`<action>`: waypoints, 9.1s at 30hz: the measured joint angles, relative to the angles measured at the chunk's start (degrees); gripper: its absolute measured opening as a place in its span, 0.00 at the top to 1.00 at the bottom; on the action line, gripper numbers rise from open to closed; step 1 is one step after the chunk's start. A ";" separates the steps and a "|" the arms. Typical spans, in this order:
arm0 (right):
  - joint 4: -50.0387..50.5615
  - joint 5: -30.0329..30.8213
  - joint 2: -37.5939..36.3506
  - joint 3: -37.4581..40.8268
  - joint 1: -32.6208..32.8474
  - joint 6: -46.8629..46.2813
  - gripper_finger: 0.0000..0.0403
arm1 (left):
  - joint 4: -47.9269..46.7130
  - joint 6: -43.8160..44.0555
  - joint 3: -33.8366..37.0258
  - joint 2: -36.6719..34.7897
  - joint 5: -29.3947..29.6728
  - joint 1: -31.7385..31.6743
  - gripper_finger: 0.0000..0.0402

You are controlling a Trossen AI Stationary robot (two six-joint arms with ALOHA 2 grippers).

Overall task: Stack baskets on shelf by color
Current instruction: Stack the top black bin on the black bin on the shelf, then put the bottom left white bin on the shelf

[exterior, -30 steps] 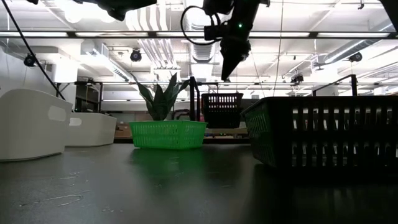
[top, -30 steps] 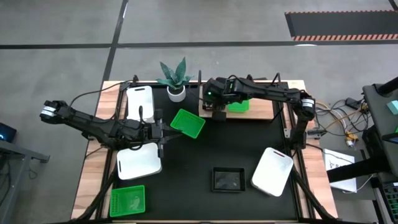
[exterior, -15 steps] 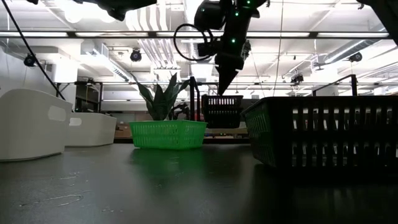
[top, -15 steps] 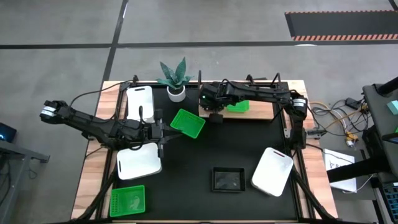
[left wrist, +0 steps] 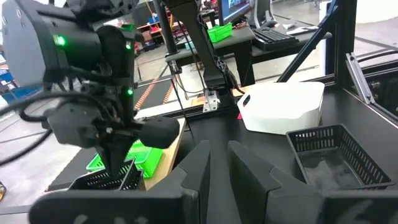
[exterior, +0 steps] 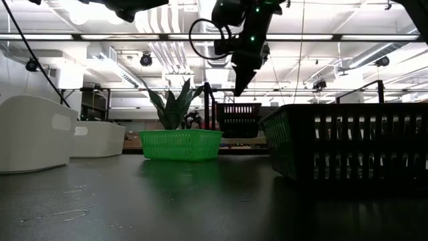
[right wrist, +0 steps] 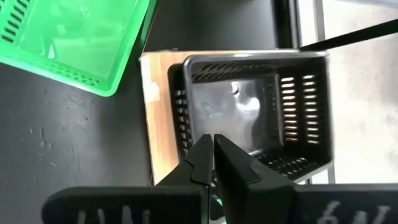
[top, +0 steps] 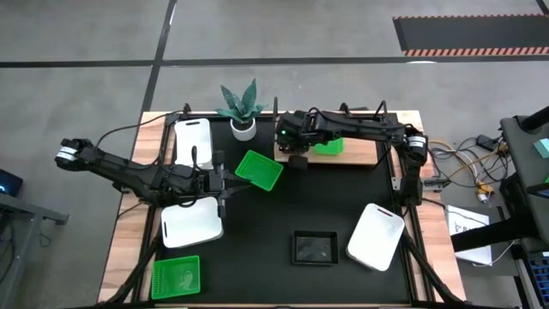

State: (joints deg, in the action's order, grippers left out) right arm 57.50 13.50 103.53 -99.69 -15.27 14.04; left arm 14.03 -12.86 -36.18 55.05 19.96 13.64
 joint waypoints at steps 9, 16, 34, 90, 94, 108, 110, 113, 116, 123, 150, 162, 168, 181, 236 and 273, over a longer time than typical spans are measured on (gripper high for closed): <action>-3.99 0.04 1.27 2.79 0.14 -1.09 0.98 | 0.01 0.07 0.00 0.00 -0.01 0.01 0.90; -3.64 0.15 -1.17 2.56 0.23 -2.30 0.98 | 0.01 0.08 0.00 0.00 -0.02 -0.01 0.90; -7.71 -0.59 -0.29 8.76 -3.26 -3.51 0.98 | 0.01 0.14 0.00 0.00 -0.02 -0.01 0.90; -26.14 -4.47 -24.66 31.80 32.22 -16.67 0.98 | -0.01 2.28 -0.02 0.04 -0.02 0.01 0.90; -26.55 -3.97 -25.53 32.82 37.19 -19.59 0.98 | -0.03 6.85 0.00 0.04 -0.02 0.01 0.90; -39.48 10.16 -28.34 40.83 43.41 -4.35 0.98 | -0.01 37.15 -3.26 13.79 -0.08 8.82 0.92; -41.12 10.18 -29.77 42.53 43.39 -1.94 0.98 | -0.54 40.76 -4.94 17.69 -0.22 10.36 0.94; -43.01 10.57 -32.55 44.20 43.39 0.46 0.98 | -10.65 50.61 -9.19 22.16 -2.95 12.04 0.98; -43.43 10.62 -35.54 45.60 43.39 0.84 0.98 | -30.51 66.73 -15.34 25.73 -3.45 13.23 1.00; -43.20 10.64 -40.95 47.88 43.39 1.71 0.98 | -78.05 96.78 -32.91 32.72 -4.39 13.39 1.00; -42.93 10.58 -45.40 51.53 43.39 2.06 0.98 | -84.25 102.17 -32.70 34.18 -12.43 12.11 0.54; -42.98 10.58 -45.38 51.53 43.39 2.04 0.98 | -75.04 101.73 -27.65 34.51 -12.35 11.48 0.53; -42.93 10.58 -45.38 51.53 43.39 2.04 0.98 | -71.16 99.19 -26.64 35.53 -12.44 11.48 0.62; -42.95 10.56 -45.35 51.57 43.39 2.04 0.98 | -56.89 77.56 -27.02 37.55 -15.46 11.69 0.98; -43.91 -5.84 -1.71 16.49 33.80 -8.44 0.55 | 12.90 -9.96 5.68 0.86 10.60 14.67 0.64; -38.74 -25.23 6.18 9.01 28.56 -0.40 0.98 | 18.73 -6.93 10.40 -1.94 10.54 14.83 0.64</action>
State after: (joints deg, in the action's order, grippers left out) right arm 18.77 -11.73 109.71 -90.67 13.29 13.64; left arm 32.76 -19.79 -25.78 53.11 30.50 28.47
